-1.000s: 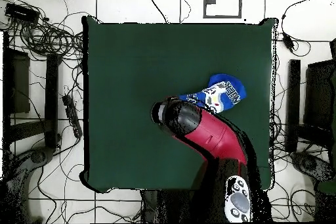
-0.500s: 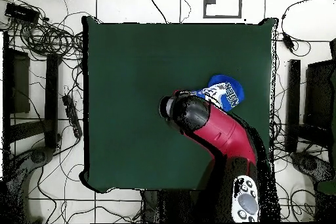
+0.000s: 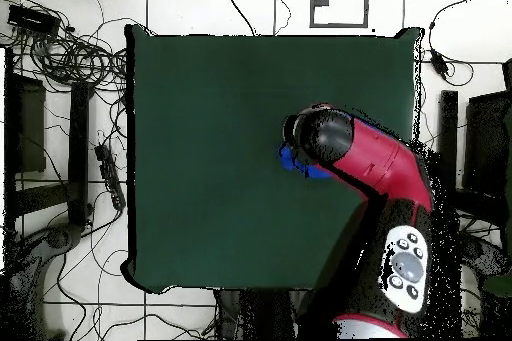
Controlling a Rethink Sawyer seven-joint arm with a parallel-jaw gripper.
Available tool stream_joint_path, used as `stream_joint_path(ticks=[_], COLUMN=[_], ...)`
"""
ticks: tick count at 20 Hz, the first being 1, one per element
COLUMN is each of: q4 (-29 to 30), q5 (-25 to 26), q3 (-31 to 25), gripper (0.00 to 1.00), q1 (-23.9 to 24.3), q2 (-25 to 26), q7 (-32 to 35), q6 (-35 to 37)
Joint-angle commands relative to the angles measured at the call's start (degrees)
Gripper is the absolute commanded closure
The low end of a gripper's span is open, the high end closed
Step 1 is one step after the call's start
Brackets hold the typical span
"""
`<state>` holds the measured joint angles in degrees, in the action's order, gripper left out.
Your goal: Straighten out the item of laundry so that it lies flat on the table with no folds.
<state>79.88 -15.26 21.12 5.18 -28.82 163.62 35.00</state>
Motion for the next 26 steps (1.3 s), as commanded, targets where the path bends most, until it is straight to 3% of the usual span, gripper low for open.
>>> stream_joint_path(ticks=[1, 8, 15, 21, 24, 26], q4=[-14.02, -17.49, -38.52, -50.97, -51.63, -46.57], q5=[2.26, 1.71, 5.56, 7.37, 7.83, 7.75], q3=[-2.6, -6.4, -6.29, -4.65, -4.12, -4.45], gripper=[1.0, 1.0, 1.0, 1.0, 1.0, 1.0], q1=[1.7, 4.08, 6.09, 6.67, 6.86, 6.54], q2=[4.04, 6.24, 13.05, 16.7, 16.59, 14.51], q7=[-0.13, -1.1, -7.54, -9.32, -9.39, -8.04], q6=[14.69, 15.98, 30.71, 43.18, 45.33, 43.17])
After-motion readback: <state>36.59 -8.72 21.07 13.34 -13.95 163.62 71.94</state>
